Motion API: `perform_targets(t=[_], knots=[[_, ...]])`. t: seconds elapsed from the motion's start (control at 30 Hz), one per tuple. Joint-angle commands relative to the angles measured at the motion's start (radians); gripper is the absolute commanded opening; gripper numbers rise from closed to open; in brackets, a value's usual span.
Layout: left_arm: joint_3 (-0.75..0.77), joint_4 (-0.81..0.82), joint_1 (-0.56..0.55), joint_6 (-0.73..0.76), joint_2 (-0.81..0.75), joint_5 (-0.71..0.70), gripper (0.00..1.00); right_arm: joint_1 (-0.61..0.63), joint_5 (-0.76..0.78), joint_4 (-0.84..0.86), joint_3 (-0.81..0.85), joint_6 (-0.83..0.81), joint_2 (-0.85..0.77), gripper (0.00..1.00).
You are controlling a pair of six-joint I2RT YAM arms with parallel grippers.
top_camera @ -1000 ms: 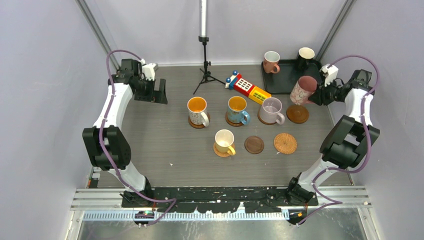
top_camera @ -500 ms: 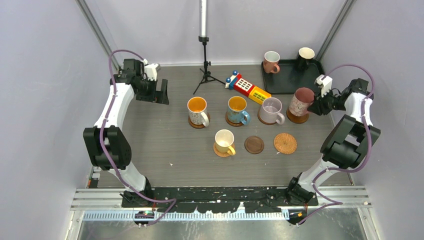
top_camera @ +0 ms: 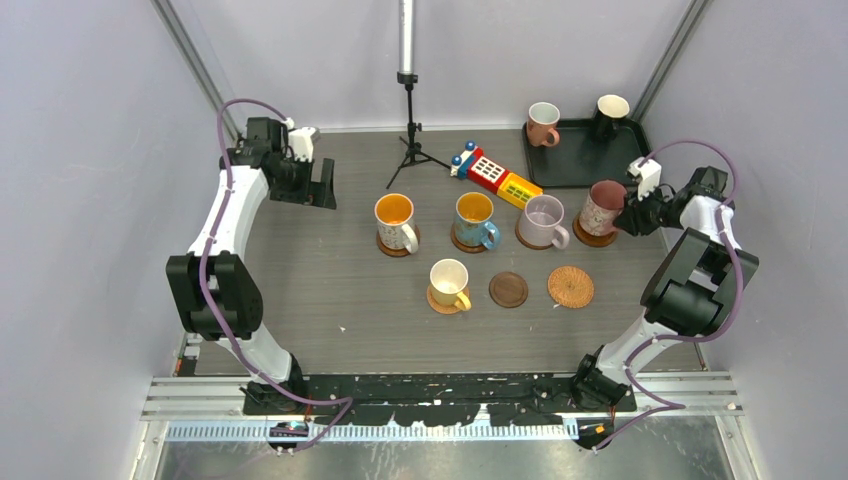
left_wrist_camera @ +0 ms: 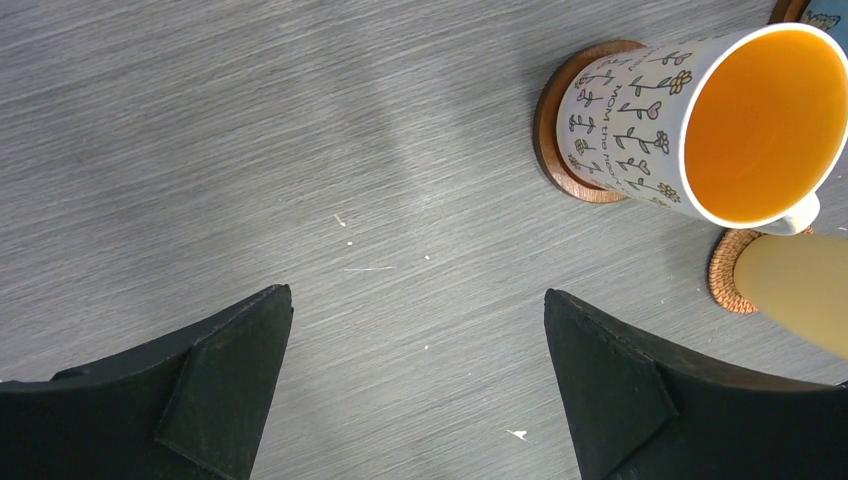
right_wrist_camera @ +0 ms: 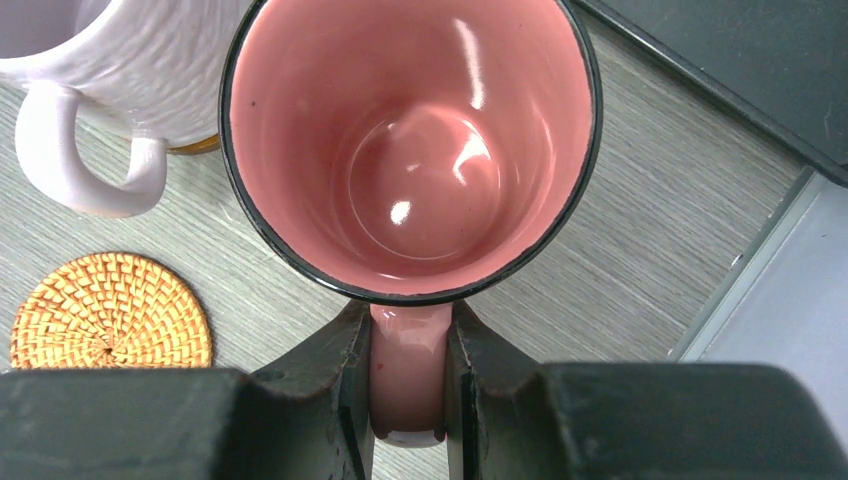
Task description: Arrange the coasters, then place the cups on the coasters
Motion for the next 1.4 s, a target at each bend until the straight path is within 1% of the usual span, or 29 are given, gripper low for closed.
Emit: perform_targets(t=[0.0,0.23,0.43,0.63,0.9,1.03,1.1,1.2,1.27,1.37], knots=[[0.042,0.002,-0.003,-0.009,-0.02,-0.013,1.0,-0.002,-0.065,0.097,-0.001,0.02,-0.057,0.0],[0.038,0.003,-0.003,-0.016,-0.018,-0.016,1.0,-0.003,-0.058,0.1,-0.033,0.023,-0.079,0.0],[0.023,0.006,-0.003,-0.021,-0.023,-0.019,1.0,-0.004,-0.041,0.14,-0.064,0.061,-0.088,0.01],[0.024,0.006,-0.003,-0.02,-0.025,-0.023,1.0,-0.003,-0.022,0.145,-0.077,0.069,-0.103,0.06],[0.02,0.01,-0.003,-0.021,-0.024,-0.031,1.0,-0.007,0.01,0.202,-0.142,0.1,-0.149,0.08],[0.02,0.013,-0.004,-0.024,-0.019,-0.032,1.0,-0.009,0.02,0.204,-0.157,0.113,-0.164,0.17],[0.019,0.013,-0.004,-0.024,-0.018,-0.032,1.0,-0.01,0.023,0.205,-0.167,0.114,-0.174,0.27],[0.019,0.014,-0.004,-0.024,-0.017,-0.031,1.0,-0.01,0.028,0.204,-0.173,0.118,-0.18,0.36],[0.019,0.016,-0.003,-0.026,-0.016,-0.029,1.0,-0.01,0.03,0.204,-0.173,0.12,-0.18,0.38],[0.018,0.016,-0.003,-0.025,-0.014,-0.026,1.0,-0.01,0.034,0.205,-0.173,0.125,-0.181,0.39]])
